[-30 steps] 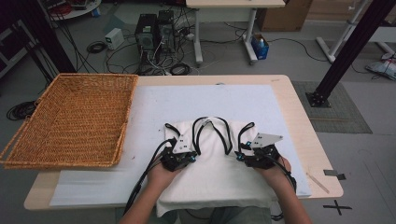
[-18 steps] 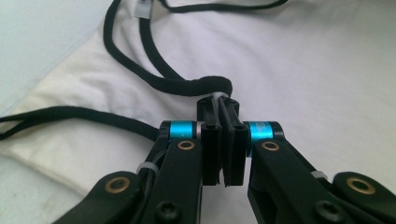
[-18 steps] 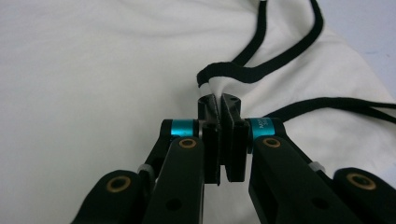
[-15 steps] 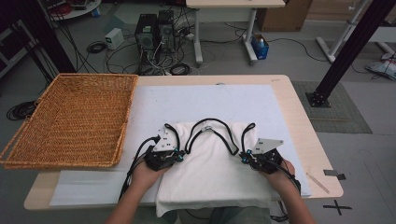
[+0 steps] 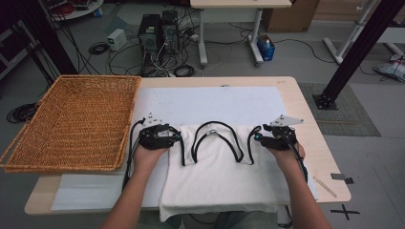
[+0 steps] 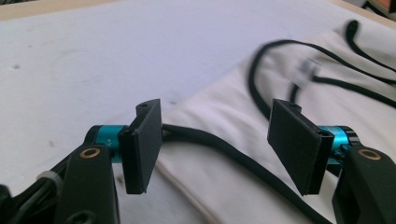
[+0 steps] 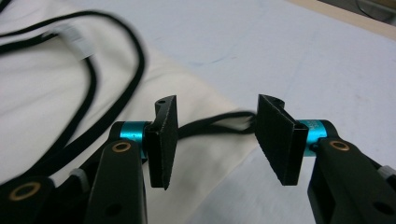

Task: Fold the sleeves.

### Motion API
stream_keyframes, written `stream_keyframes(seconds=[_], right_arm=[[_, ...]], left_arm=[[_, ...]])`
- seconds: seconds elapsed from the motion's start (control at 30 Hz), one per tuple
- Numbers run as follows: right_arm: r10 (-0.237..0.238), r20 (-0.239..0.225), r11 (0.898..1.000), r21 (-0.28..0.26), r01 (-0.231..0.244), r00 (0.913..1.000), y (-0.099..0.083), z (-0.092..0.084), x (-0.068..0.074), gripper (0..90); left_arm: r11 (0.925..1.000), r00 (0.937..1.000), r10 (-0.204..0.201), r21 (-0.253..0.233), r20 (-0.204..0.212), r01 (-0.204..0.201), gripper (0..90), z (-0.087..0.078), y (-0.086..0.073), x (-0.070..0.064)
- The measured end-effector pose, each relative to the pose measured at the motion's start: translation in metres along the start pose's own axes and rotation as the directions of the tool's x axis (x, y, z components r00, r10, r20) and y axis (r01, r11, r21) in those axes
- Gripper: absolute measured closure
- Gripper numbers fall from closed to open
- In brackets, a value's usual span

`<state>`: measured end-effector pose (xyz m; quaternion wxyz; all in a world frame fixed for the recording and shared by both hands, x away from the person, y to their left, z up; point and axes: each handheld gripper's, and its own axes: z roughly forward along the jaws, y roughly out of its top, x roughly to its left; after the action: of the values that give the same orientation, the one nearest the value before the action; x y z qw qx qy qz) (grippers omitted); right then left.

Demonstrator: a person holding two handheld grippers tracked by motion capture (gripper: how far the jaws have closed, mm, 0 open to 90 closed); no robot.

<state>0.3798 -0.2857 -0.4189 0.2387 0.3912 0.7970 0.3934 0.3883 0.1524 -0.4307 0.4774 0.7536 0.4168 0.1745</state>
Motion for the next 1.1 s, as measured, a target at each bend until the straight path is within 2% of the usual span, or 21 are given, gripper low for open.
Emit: stream_keyframes(seconds=[0.13,0.2,0.23,0.27,0.33,0.37,0.47,0.53,0.57,0.63,0.67,0.8,0.87,0.93,1.03,1.1], right_arm=[[0.098,0.008,0.995,-0.033,-0.097,0.9952,-0.002,0.022,-0.023,50.9],[0.117,0.015,0.993,-0.012,-0.116,0.9931,-0.005,0.031,-0.03,52.4],[0.133,0.002,0.991,0.033,-0.133,0.9911,-0.006,0.038,-0.033,52.4],[0.139,-0.007,0.989,0.058,-0.139,0.9902,-0.005,0.041,-0.033,52.6],[0.098,-0.021,0.991,0.091,-0.096,0.995,-0.002,0.047,-0.029,59.5],[0.074,-0.021,0.99,0.123,-0.071,0.997,-0.001,0.05,-0.026,65.4],[0.062,-0.039,0.989,0.138,-0.056,0.9973,-0.001,0.05,-0.025,80.6],[0.068,-0.057,0.989,0.134,-0.059,0.9961,-0.001,0.047,-0.028,83.3],[0.077,-0.062,0.99,0.124,-0.069,0.9951,-0.001,0.045,-0.03,83.9],[0.08,-0.067,0.992,0.1,-0.073,0.9945,-0.001,0.041,-0.036,84.5],[0.085,-0.066,0.993,0.087,-0.079,0.9942,-0.002,0.039,-0.04,84.5],[0.119,-0.047,0.989,0.098,-0.114,0.9918,-0.005,0.037,-0.051,84.4],[0.126,-0.052,0.987,0.104,-0.12,0.9906,-0.006,0.038,-0.053,83.8],[0.126,-0.05,0.988,0.098,-0.121,0.9908,-0.006,0.036,-0.053,78.5],[0.126,-0.047,0.991,0.049,-0.123,0.991,0.0,0.026,-0.054,72.3],[0.129,-0.051,0.992,0.018,-0.128,0.9904,0.006,0.018,-0.054,66.3]], left_arm=[[0.9986,0.9993,-0.025,0.045,-0.028,0.026,35.3,0.021,0.008,0.018],[0.9957,0.9981,-0.052,0.075,-0.032,0.054,35.3,0.033,0.01,0.026],[0.9946,0.9981,-0.054,0.088,-0.032,0.056,35.2,0.037,0.01,0.027],[0.9929,0.9983,-0.047,0.108,-0.035,0.05,35.2,0.041,0.01,0.029],[0.9898,0.998,-0.053,0.13,-0.036,0.057,35.6,0.049,0.007,0.029],[0.9884,0.9985,-0.032,0.147,-0.046,0.038,41.9,0.05,0.007,0.028],[0.9876,0.9994,0.014,0.157,-0.032,-0.009,71.6,0.051,0.008,0.023],[0.9885,1.0,0.007,0.151,-0.007,-0.006,83.6,0.05,0.008,0.026],[0.9898,1.0,-0.004,0.143,-0.006,0.005,85.0,0.048,0.008,0.028],[0.9915,0.9999,-0.006,0.13,-0.01,0.007,85.9,0.045,0.008,0.034],[0.9925,0.9995,-0.014,0.121,-0.028,0.017,86.0,0.043,0.008,0.037],[0.9942,0.9981,-0.041,0.098,-0.045,0.046,86.0,0.04,0.008,0.046],[0.9944,0.9977,-0.05,0.091,-0.047,0.054,85.8,0.04,0.009,0.046],[0.9957,0.9978,-0.049,0.077,-0.045,0.052,84.8,0.039,0.011,0.044],[0.997,0.9977,-0.044,0.062,-0.051,0.047,76.3,0.036,0.014,0.041],[0.9965,0.9968,-0.053,0.062,-0.061,0.056,65.6,0.033,0.016,0.04]])
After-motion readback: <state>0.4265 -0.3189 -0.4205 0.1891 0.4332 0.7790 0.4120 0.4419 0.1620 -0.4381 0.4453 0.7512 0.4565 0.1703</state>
